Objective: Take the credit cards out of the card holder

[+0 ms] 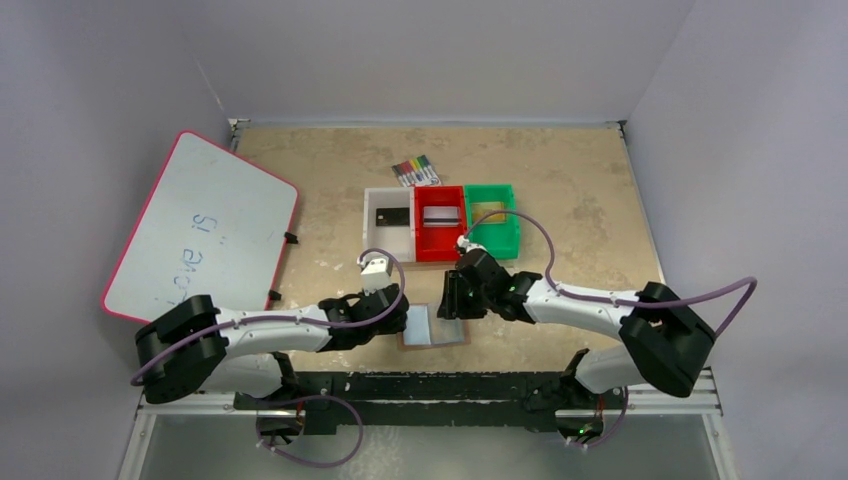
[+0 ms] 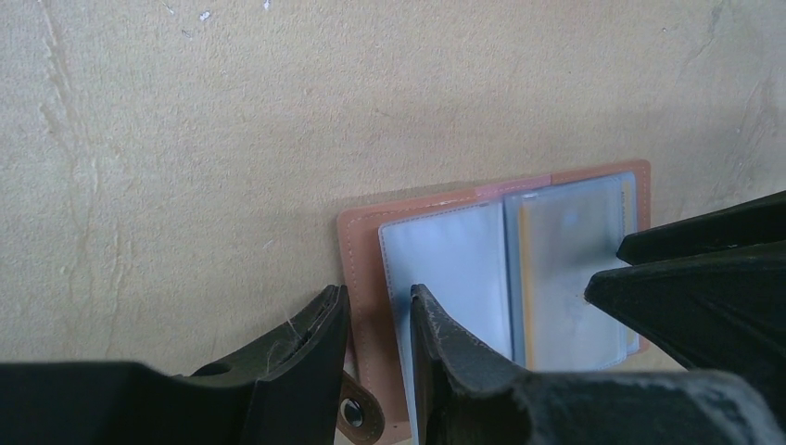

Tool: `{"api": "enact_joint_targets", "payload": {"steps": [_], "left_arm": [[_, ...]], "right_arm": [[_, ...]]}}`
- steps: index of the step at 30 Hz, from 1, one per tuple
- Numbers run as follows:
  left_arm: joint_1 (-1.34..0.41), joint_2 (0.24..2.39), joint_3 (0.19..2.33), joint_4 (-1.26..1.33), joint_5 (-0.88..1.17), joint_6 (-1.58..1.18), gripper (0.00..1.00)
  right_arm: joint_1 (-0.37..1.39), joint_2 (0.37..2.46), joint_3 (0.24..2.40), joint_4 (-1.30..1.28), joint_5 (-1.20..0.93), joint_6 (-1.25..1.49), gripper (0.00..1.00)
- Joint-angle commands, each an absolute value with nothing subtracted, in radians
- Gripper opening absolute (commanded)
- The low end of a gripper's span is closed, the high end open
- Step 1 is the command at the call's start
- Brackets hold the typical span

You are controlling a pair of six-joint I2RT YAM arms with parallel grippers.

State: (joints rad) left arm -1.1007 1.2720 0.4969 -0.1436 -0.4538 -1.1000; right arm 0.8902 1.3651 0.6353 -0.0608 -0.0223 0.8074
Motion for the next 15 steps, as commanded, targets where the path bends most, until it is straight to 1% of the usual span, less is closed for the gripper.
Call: {"api": "enact_joint_targets", "payload": {"steps": [1,7,15], "left_arm": [[-1.103,1.246,0.508,-0.132,-0.462,-1.112,0.30],[-1.102,1.245,0.512,-0.138,-0.460,-1.109,0.30],[-1.103,1.242,0.510,-0.138,-0.457,-1.111,0.30]], "right_arm": [[0.901,1.376,0.664,-0.086,0.025,0.827,0.47],[0.916,1.404,0.677,-0.093,0.022,0.826,0.47],[0.922,1.395,0.650,0.062,-0.095,0.844,0.43]]}}
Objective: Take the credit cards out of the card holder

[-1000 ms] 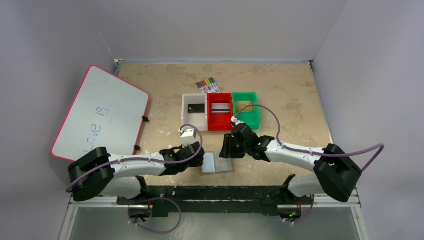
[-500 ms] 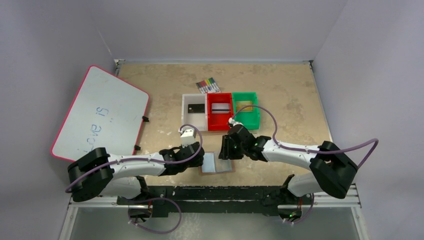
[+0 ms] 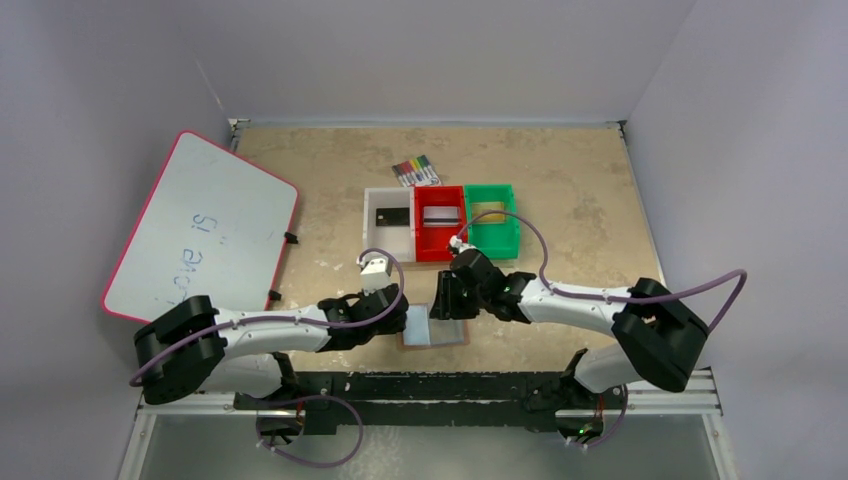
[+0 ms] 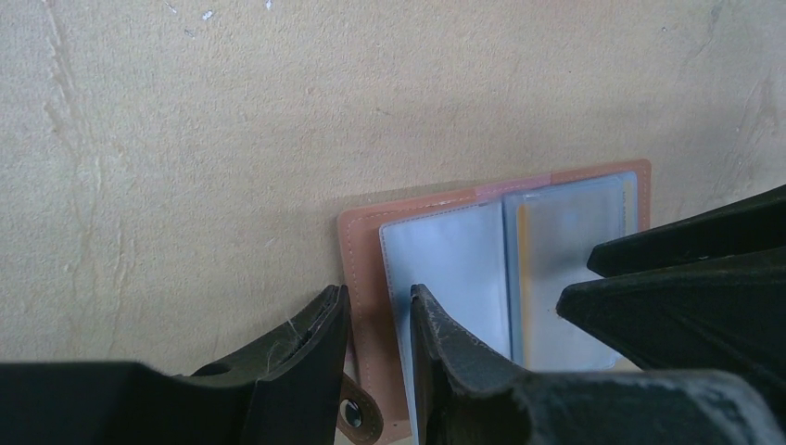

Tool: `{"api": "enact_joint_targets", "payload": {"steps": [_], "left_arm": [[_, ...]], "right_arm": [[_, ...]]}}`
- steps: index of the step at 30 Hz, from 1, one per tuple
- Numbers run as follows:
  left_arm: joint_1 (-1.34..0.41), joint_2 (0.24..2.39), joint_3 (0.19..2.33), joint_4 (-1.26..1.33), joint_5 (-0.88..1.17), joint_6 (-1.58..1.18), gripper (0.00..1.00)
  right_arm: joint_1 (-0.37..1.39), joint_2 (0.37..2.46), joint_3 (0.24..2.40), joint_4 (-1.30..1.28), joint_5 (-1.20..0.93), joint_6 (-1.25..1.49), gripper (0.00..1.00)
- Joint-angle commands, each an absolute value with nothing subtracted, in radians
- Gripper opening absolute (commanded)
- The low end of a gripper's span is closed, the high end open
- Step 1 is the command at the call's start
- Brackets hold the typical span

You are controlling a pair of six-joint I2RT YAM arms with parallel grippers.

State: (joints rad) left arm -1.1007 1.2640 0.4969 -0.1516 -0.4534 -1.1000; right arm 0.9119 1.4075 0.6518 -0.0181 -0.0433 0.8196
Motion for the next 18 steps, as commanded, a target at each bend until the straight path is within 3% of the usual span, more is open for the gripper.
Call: {"api": "enact_joint_targets", "payload": {"steps": [1,8,18], "left_arm": [[-1.103,1.241,0.508,-0.138,-0.458,-1.113,0.30],[-1.102,1.242,0.505,-0.133,-0.456,-1.112,0.30],[-1.103,1.226,0.498,-0.134,-0.460,-1.115,0.30]], "right_arm": [[0.921,1.391,0.649,0.078,-0.104,0.846,0.42],[0.921,1.412,0.646,0.124,-0.144,0.851,0.43],[0.921,1.306,0.691,-0.146,0.048,0.834,0.46]]}}
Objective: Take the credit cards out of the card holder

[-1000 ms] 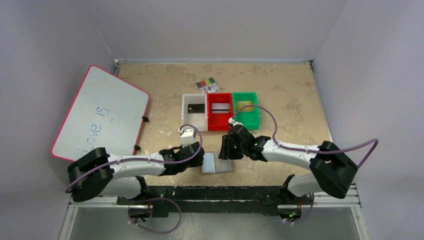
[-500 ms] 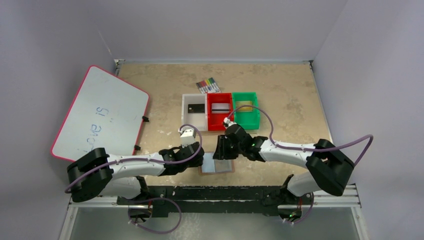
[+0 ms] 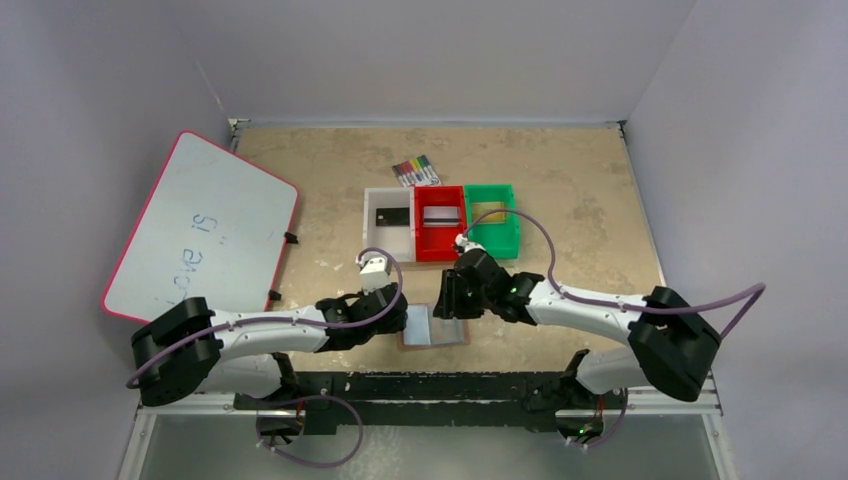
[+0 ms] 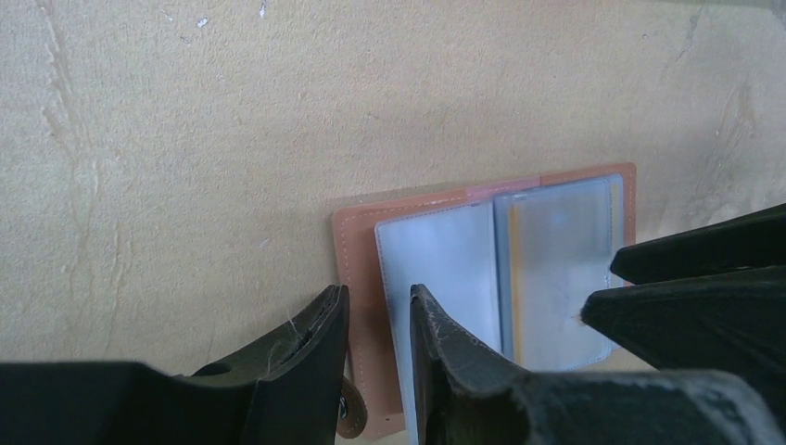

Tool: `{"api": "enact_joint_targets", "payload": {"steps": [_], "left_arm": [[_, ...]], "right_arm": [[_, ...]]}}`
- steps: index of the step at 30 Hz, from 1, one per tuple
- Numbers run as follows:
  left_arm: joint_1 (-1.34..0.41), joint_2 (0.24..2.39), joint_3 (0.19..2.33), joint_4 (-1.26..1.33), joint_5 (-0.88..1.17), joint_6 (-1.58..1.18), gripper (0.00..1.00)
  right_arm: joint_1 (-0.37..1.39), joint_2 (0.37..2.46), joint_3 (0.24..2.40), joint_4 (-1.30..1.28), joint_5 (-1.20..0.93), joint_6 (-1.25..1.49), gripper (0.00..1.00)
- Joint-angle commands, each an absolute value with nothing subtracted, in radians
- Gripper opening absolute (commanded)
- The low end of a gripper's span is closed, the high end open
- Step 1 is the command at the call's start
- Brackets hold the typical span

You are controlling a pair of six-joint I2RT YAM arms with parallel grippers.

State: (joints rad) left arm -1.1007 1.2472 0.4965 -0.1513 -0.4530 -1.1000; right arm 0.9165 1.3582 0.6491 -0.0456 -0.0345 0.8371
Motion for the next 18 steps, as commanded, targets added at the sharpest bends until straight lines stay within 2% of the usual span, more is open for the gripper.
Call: {"api": "enact_joint_targets", "payload": {"steps": [1,18], "left_arm": [[-1.103,1.227,0.498,-0.130,-0.458,-1.116,0.30],[-1.103,1.228,0.491,-0.140,-0.452,-1.117,0.30]], "right_arm": [[0.922,1.309,0.690,-0.156,0.050,0.834,0.46],[0.922,1.399,0.670,-0.106,0.021,0.838,0.47]]}}
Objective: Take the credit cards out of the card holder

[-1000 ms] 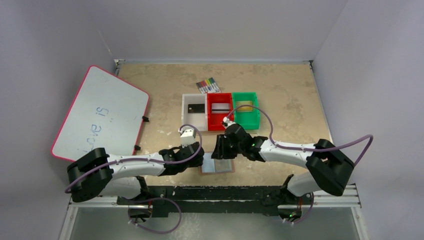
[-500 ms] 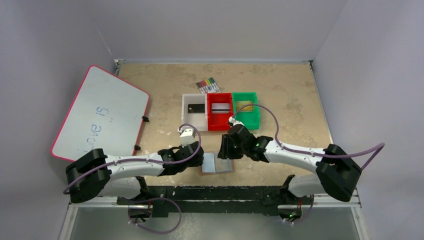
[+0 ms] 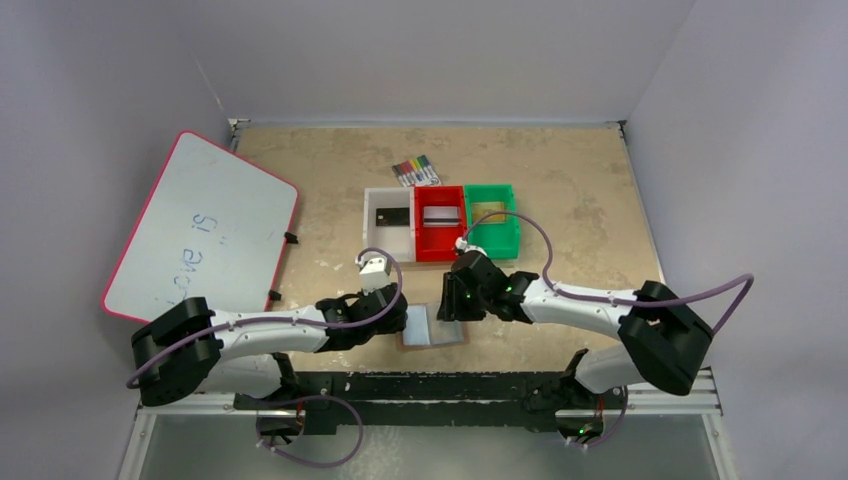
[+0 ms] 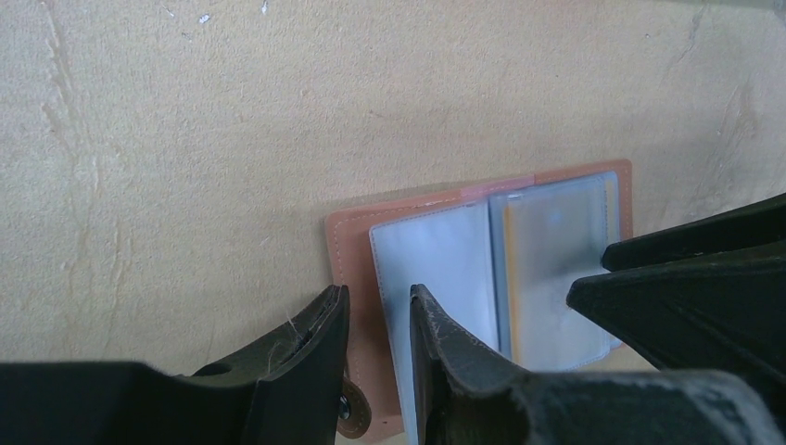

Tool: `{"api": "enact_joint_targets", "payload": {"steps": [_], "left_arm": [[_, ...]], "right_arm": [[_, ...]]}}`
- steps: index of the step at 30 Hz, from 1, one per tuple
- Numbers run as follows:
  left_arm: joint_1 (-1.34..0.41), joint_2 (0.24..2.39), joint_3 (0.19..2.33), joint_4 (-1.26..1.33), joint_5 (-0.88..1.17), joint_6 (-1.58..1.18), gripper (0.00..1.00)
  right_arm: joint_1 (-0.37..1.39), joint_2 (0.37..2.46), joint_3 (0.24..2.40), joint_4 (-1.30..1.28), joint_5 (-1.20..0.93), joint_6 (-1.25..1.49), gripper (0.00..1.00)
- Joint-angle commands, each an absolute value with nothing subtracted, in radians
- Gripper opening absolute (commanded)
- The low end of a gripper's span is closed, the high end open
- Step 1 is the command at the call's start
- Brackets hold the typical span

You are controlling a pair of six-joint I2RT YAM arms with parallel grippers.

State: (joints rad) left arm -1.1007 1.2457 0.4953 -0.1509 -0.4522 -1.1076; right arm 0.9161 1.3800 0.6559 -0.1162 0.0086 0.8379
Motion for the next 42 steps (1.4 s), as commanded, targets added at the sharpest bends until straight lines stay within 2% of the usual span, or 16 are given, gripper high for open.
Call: {"api": "enact_joint_targets", "payload": {"steps": [1,14,27,36,42], "left_arm": [[-1.103,1.229,0.491,-0.139,-0.452,-1.118,0.30],[-1.103,1.260,0.482,-0.112,-0.431,-1.117,0.29],[-1.104,1.245,0.466,-0.103,-0.424,-1.128,0.28],[-1.104,1.195,0.420,-0.072,-0.449,-1.169,0.27],[-1.104,1.132,0.427,-0.149,-0.515,-1.192,0.27]], "right_arm": [[0.924,1.404,0.670,-0.102,0.019,0.837,0.46],[0.934,1.413,0.690,-0.029,-0.046,0.831,0.39],[0.936,1.433,0.711,0.020,-0.079,0.845,0.41],[0.938,1.488,0.647,0.349,-0.289,0.912,0.41],[0.942,1.529,0.667,0.402,-0.335,0.912,0.41]]}}
